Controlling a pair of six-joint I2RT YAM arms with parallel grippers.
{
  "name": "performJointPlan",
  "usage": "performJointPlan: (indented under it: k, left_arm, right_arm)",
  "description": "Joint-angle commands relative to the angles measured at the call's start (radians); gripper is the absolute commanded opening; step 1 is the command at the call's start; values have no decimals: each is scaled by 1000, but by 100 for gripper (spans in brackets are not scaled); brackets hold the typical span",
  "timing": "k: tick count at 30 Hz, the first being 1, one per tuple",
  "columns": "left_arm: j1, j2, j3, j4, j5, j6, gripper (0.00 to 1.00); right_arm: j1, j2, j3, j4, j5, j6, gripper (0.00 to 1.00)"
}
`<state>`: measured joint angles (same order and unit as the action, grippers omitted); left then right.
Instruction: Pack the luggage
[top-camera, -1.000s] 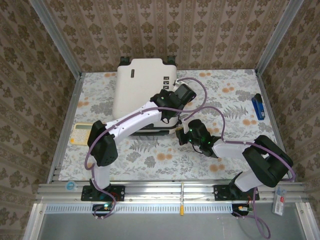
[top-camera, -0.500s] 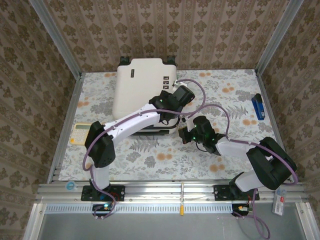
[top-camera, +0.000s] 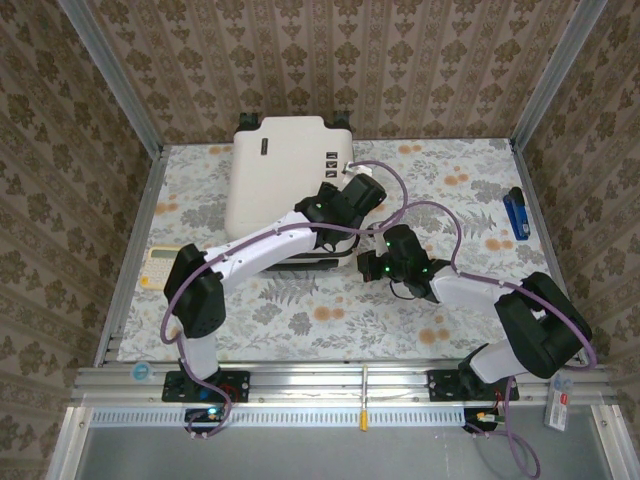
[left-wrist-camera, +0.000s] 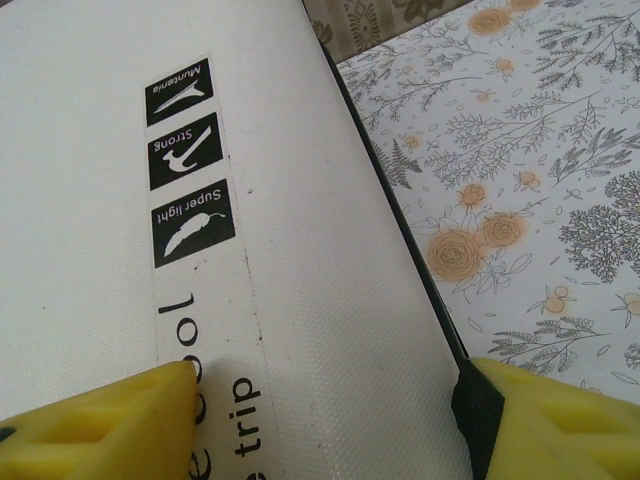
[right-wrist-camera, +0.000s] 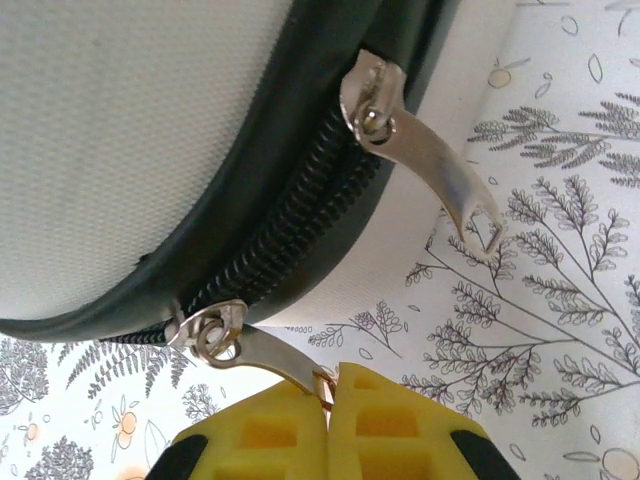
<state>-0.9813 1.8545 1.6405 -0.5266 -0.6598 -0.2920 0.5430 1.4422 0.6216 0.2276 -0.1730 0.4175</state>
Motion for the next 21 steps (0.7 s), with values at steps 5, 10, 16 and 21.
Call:
performJointPlan:
  k: [5,10,16,21]
  left_arm:
    - [15,55,-114,-328,63,-1,67]
    - [14,49,-125,-320,72,-3,67]
    - [12,50,-123,-315,72,2,66]
    - [13,37,-140,-302,87,16,66]
  right_arm:
    - [-80,1,62,116,115,232,0]
    - [-86,18,68,179,63,300,0]
    - [-84,21,67,213,17,241,0]
    - [-133,-12,69,130,-32,138,0]
